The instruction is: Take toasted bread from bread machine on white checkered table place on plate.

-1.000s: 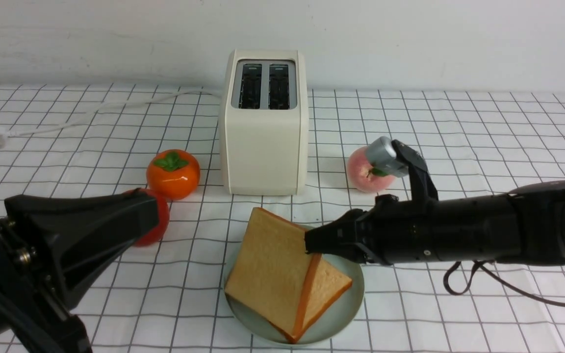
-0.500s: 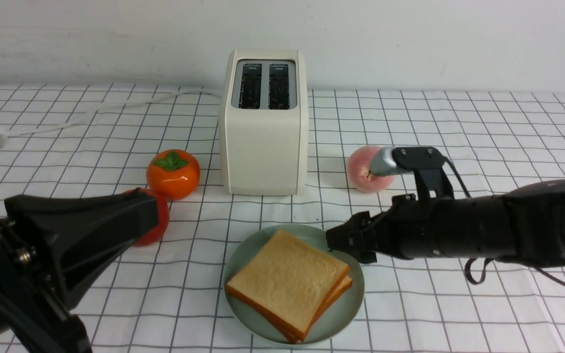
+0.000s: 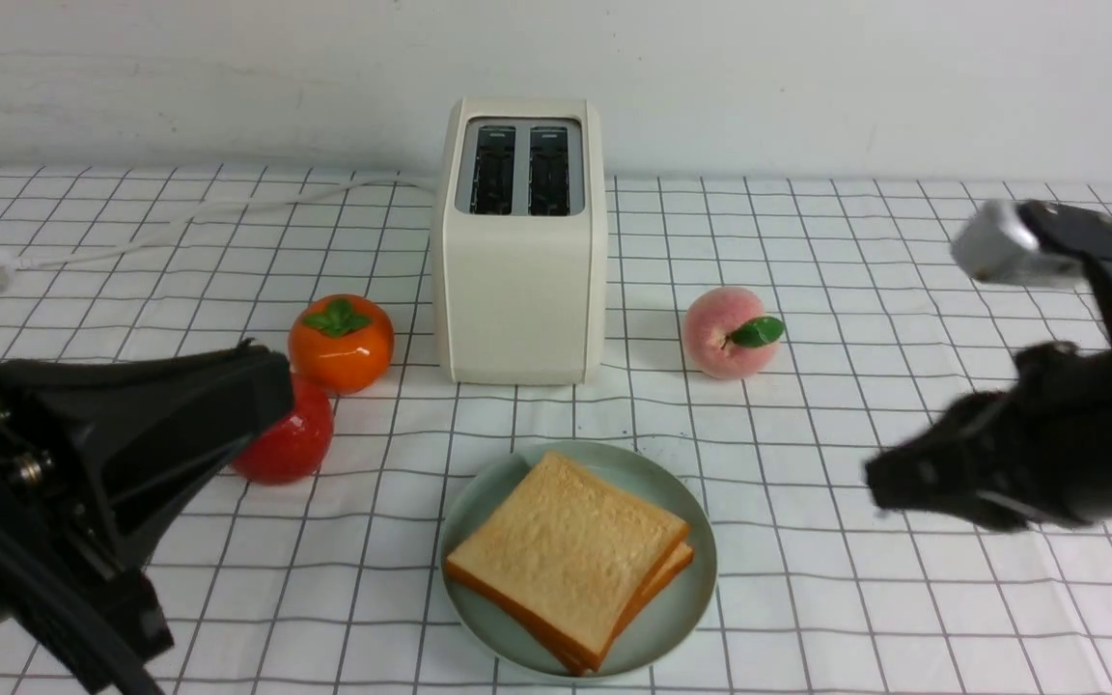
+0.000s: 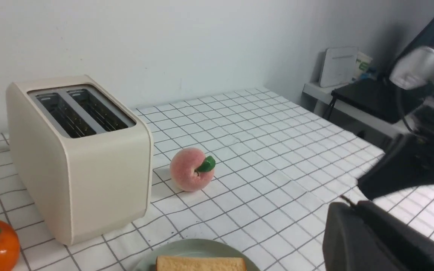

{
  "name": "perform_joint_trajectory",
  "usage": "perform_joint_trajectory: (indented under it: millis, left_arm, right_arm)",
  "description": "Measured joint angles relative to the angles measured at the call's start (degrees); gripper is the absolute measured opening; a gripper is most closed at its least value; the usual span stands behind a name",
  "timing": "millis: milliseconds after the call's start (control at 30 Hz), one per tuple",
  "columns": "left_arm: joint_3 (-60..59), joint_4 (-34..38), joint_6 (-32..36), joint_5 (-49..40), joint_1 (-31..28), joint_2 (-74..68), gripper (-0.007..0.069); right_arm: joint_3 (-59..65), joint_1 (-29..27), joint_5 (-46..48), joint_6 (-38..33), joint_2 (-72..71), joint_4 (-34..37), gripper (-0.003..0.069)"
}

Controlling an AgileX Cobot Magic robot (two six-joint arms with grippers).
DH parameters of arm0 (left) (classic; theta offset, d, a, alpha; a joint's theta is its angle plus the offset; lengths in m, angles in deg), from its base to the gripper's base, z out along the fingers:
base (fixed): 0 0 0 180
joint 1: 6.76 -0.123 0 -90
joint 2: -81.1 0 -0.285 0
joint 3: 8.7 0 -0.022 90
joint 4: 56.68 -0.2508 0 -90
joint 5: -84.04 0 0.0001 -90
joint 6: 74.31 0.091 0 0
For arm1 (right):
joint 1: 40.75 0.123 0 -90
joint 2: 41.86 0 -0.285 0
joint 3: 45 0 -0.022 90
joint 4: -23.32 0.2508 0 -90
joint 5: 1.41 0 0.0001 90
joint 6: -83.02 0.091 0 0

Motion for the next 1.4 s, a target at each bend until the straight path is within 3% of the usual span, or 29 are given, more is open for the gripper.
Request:
perform_joint_trajectory:
  millis: [100, 333, 600, 833, 1400]
  left_arm:
    - [0.0, 1.4, -1.4, 0.8, 0.0, 0.9, 0.0005]
    - [-5.1, 2.0, -1.7, 5.7, 0.0, 11.1, 0.0005]
    - [-15.9, 2.3, -1.6, 7.5, 0.0, 25.8, 0.0005]
    - [-22.5, 2.4, -1.6, 7.5, 0.0, 28.2, 0.0008]
    - [-26.4, 2.5, -1.6, 7.5, 0.0, 28.2, 0.0022]
  right_arm:
    - [0.0, -0.2, 9.6, 13.2, -9.8, -17.4, -0.0018]
    - [0.0, -0.2, 23.4, 22.6, -26.1, -33.3, -0.0012]
    - [0.0, -0.2, 27.0, 26.4, -44.5, -34.6, -0.0009]
    - [0.4, -0.2, 24.3, 28.6, -55.0, -34.9, -0.0007]
    - [6.7, -0.2, 22.6, 28.6, -57.2, -33.3, -0.0001]
